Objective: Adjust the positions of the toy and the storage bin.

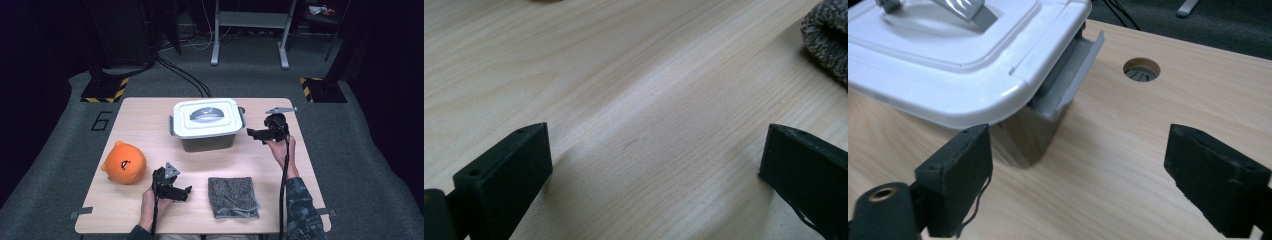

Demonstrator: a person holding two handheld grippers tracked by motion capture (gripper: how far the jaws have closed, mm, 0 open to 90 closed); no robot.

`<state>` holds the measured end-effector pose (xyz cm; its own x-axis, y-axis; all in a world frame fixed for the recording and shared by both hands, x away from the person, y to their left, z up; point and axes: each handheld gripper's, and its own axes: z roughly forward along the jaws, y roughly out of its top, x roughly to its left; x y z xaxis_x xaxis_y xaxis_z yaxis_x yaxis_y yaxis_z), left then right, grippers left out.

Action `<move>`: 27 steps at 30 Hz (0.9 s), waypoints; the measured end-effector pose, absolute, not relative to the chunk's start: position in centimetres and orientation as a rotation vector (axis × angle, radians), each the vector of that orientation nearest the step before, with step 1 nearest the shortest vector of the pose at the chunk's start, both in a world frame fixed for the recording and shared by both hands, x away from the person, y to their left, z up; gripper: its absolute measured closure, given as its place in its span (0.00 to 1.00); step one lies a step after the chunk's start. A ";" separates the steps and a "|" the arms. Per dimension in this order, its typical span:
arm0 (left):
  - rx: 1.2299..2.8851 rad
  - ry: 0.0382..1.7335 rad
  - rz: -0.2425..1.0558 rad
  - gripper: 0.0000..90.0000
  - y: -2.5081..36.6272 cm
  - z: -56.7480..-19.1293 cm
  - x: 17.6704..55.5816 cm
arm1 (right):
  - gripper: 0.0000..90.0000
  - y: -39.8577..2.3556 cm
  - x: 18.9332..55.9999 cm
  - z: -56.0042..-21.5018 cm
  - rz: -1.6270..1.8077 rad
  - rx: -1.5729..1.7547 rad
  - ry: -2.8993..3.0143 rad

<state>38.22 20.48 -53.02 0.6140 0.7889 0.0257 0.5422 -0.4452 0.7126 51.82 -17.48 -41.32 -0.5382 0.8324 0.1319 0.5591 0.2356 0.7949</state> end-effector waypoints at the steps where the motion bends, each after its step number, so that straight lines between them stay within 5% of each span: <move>1: 2.160 1.042 0.469 0.00 20.5 -53.0 38.2 | 0.15 -17.5 51.8 -41.3 1.203 1.291 2.195; 16: 2.161 1.037 0.479 0.00 20.4 -53.0 38.1 | 0.64 -16.2 55.2 -41.0 1.267 1.345 2.160; 27: 2.173 1.030 0.469 0.00 20.5 -52.9 38.2 | 0.77 -15.1 56.8 -42.6 1.245 1.395 2.167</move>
<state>38.15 20.52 -52.94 0.6224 0.7820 0.0328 0.5377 -0.4577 0.7081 56.83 -15.05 -42.58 -0.4951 0.8438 0.2069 0.6038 0.1630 0.7802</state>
